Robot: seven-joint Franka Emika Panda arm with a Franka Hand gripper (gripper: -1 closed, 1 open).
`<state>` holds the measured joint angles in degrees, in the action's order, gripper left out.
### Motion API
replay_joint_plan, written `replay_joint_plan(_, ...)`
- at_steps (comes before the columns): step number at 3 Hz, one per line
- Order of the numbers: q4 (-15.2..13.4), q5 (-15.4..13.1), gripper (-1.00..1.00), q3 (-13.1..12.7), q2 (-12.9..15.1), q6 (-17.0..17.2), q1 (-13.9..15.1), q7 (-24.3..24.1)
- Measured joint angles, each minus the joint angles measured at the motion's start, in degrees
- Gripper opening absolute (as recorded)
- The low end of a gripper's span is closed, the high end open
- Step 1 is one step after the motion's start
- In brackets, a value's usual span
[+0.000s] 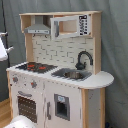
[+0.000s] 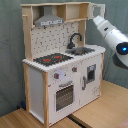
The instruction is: Play with the kitchen
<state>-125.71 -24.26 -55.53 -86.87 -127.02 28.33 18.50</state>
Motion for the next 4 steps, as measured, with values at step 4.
replay_joint_plan(4,-4.6,-12.8,1.0,11.0,0.1,3.9,-4.5,-16.1)
